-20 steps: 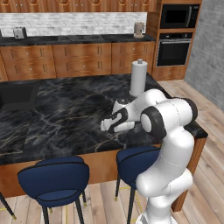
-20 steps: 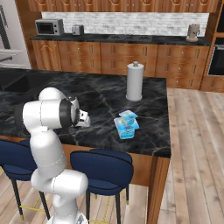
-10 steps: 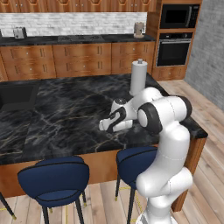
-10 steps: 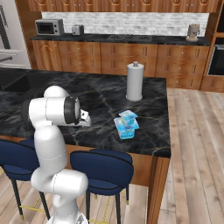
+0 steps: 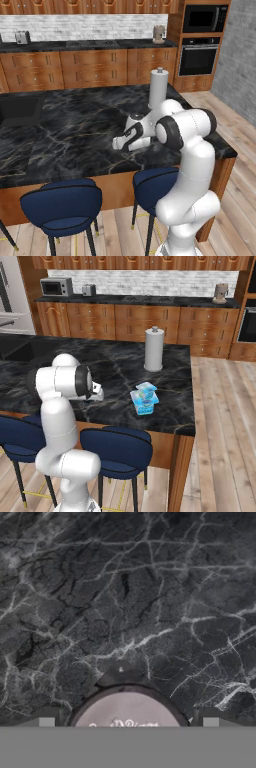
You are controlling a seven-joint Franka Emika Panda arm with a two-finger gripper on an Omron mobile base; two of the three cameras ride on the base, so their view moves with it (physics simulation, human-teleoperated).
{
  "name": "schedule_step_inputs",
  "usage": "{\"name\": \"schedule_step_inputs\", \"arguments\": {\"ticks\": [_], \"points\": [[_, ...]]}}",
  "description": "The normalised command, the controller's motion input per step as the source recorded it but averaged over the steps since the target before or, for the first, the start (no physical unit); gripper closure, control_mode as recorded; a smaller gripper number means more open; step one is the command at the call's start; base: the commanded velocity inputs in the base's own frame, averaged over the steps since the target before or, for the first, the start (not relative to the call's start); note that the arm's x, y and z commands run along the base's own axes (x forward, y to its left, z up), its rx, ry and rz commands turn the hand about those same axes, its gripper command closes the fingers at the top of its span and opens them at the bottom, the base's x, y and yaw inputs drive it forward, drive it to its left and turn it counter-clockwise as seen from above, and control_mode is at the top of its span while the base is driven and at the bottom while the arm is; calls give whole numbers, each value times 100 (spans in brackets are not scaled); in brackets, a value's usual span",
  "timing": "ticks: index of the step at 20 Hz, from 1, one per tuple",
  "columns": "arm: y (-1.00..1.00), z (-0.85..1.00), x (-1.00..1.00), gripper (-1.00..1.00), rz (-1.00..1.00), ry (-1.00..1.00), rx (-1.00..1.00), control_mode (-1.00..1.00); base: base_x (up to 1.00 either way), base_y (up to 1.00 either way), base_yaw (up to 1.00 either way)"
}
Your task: Stack the yogurt containers by placing the smaller containers on top of the larger containers.
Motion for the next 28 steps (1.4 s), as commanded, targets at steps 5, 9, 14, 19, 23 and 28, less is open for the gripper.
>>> {"name": "schedule_step_inputs", "arguments": {"ticks": [5,9,14,19,23,28], "points": [[21,-12,16,100,0,2,-1,-100,0,0,0],[0,-14,0,100,0,0,0,-100,0,0,0],[-3,-2,-2,100,0,-1,0,-100,0,0,0],[-7,33,-18,100,0,-13,-2,-100,0,0,0],[-16,35,-22,100,0,-27,-7,-100,0,0,0],[-21,35,-24,100,0,-29,-6,-100,0,0,0]]}}
